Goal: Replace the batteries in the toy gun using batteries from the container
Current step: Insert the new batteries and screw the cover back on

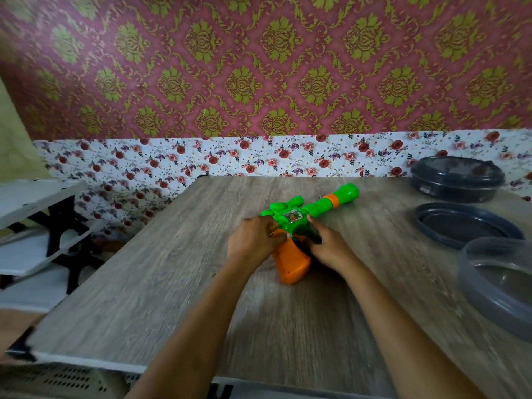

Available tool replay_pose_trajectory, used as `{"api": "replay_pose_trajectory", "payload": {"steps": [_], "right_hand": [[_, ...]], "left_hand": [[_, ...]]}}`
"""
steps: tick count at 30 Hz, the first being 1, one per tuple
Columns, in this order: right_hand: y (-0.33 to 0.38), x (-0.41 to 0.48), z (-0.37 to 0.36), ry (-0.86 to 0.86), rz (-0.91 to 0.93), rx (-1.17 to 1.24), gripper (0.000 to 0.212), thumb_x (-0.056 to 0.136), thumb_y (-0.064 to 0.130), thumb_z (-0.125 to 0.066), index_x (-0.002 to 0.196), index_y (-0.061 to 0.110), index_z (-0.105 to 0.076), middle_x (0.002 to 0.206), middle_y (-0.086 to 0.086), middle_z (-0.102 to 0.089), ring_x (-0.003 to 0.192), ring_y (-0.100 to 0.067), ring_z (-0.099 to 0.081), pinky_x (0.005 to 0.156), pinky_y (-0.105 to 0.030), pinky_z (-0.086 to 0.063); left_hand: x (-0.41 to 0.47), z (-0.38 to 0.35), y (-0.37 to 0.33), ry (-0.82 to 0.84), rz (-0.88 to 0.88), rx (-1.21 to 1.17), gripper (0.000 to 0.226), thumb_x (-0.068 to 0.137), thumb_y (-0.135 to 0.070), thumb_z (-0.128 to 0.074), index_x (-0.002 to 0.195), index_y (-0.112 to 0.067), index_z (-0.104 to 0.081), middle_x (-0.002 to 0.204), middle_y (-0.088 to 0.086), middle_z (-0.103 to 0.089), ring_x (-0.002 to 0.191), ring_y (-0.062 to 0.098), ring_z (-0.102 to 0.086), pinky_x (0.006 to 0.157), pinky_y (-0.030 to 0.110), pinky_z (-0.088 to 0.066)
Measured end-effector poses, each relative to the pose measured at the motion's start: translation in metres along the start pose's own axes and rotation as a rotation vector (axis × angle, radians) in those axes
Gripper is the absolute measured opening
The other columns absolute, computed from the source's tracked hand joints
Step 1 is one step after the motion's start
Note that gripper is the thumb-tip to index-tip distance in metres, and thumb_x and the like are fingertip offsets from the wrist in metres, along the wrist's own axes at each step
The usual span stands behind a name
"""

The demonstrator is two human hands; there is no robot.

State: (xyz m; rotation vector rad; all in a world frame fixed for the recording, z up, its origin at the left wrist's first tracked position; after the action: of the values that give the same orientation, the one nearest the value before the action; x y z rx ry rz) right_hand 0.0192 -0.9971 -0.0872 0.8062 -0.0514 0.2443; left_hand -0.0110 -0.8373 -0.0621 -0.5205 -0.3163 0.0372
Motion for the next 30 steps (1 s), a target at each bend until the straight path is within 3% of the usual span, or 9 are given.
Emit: {"api": "replay_pose_trajectory", "payload": {"steps": [8, 17, 26, 30], "right_hand": [[0.047, 0.016, -0.051, 0.089, 0.084, -0.025, 0.065, 0.088, 0.03, -0.058, 0.144, 0.017, -0.031, 0.144, -0.014, -0.042, 0.131, -0.025, -0.043, 0.106, -0.03, -0.036], [0.089, 0.045, -0.102, 0.163, 0.105, 0.043, 0.061, 0.085, 0.019, -0.06, 0.141, 0.017, -0.037, 0.143, -0.012, -0.044, 0.131, -0.024, -0.044, 0.107, -0.031, -0.036], [0.093, 0.055, -0.108, 0.175, 0.075, 0.085, 0.062, 0.082, 0.015, -0.062, 0.139, 0.021, -0.04, 0.139, -0.014, -0.049, 0.126, -0.026, -0.048, 0.105, -0.032, -0.039], [0.092, 0.034, -0.088, 0.141, 0.102, 0.037, 0.05, 0.083, 0.016, -0.059, 0.132, 0.018, -0.05, 0.132, -0.013, -0.056, 0.123, -0.026, -0.051, 0.101, -0.031, -0.042]], "left_hand": [[-0.013, 0.039, 0.061, -0.054, 0.085, 0.018, 0.034, 0.083, -0.048, -0.063, 0.107, -0.025, -0.066, 0.107, 0.005, -0.068, 0.095, 0.025, -0.063, 0.071, 0.032, -0.049], [-0.011, 0.068, 0.116, -0.107, 0.197, 0.054, 0.038, 0.083, -0.052, -0.061, 0.114, -0.031, -0.063, 0.113, 0.006, -0.067, 0.099, 0.025, -0.063, 0.073, 0.032, -0.051], [-0.003, 0.077, 0.122, -0.016, 0.195, 0.191, 0.041, 0.085, -0.054, -0.057, 0.116, -0.028, -0.06, 0.112, 0.007, -0.065, 0.098, 0.026, -0.061, 0.066, 0.03, -0.047], [-0.004, 0.084, 0.112, -0.006, 0.191, 0.258, 0.037, 0.085, -0.05, -0.059, 0.109, -0.023, -0.064, 0.104, 0.008, -0.066, 0.089, 0.024, -0.061, 0.057, 0.027, -0.04]]}}
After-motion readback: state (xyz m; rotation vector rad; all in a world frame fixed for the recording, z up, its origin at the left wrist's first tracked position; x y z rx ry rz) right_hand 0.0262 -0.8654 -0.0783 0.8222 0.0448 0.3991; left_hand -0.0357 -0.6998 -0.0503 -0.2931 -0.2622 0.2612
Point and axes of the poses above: each hand's wrist, its own x-axis towards the middle knuckle, its own z-axis out of the back of the hand, y = z × x, the point moved 3 cm from there along x, towards the middle knuckle
